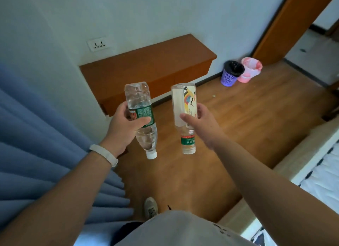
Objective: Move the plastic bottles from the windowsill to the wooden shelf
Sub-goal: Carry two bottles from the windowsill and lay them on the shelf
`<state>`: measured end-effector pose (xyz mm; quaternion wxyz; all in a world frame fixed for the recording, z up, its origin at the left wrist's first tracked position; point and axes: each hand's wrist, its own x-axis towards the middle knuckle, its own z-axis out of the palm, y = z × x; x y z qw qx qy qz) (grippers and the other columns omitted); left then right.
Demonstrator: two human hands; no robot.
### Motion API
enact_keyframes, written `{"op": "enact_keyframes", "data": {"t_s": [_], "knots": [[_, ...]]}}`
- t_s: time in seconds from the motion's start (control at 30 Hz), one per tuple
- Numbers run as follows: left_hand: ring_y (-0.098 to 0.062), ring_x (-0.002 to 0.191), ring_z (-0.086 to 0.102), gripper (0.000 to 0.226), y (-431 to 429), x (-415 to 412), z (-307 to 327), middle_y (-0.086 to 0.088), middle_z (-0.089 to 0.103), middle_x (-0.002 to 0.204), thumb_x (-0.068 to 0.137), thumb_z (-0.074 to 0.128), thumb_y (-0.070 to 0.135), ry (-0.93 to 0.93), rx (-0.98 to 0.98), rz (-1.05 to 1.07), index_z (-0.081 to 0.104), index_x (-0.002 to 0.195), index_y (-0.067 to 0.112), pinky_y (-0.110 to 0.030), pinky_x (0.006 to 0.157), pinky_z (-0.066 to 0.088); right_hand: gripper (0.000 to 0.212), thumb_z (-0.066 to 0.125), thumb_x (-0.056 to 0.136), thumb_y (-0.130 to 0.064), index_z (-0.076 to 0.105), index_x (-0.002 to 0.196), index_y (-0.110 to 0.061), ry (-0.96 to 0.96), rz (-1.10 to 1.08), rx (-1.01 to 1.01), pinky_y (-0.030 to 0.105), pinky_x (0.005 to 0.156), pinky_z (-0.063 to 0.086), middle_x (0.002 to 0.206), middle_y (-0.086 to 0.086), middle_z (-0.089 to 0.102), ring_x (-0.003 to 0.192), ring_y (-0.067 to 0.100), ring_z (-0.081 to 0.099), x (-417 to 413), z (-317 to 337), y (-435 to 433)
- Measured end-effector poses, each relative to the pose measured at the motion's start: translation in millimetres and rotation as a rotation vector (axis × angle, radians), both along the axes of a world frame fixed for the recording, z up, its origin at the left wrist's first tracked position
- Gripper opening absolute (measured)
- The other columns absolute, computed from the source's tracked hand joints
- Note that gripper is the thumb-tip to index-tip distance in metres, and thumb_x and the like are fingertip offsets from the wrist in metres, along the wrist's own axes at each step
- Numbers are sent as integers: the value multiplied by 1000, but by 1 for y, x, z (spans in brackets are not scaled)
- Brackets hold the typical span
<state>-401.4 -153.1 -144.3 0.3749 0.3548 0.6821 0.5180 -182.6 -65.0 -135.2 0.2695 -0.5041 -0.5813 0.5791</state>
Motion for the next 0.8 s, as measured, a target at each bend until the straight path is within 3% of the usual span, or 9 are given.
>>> {"op": "enact_keyframes", "data": {"t_s": [0.17,0.47,0.6,0.73,0.8], "knots": [[-17,112,64,60,28,-39,0,6,66,121,79,81,19,-53,13,-18,52,130,28,-47,94,55,50,72,87,-33,42,127,-32,20,7,1,23,72,54,118,-11,60,105,11,62,-35,2,21],[-7,101,67,56,67,-72,6,10,68,114,79,81,16,-41,32,5,54,127,28,-32,83,58,51,73,86,-36,45,128,-30,2,36,7,41,90,57,118,-8,61,108,16,63,-77,-1,75],[-9,102,67,57,90,-84,2,9,69,114,78,82,18,-20,6,33,55,127,29,-32,81,58,48,75,85,-33,47,124,-33,48,81,-3,37,86,58,113,-10,65,102,13,67,-91,-11,108],[-6,99,68,59,123,-87,-3,11,68,113,80,80,16,-11,-17,81,53,130,29,-20,71,57,46,74,86,-31,48,124,-31,78,126,-26,27,75,58,109,-12,66,95,8,69,-107,-21,152],[-7,100,68,60,145,-86,-4,11,68,114,80,80,17,-4,-35,119,53,131,29,-24,75,58,47,74,86,-32,49,126,-28,90,160,-41,24,69,57,110,-11,67,93,6,69,-113,-26,180]]}}
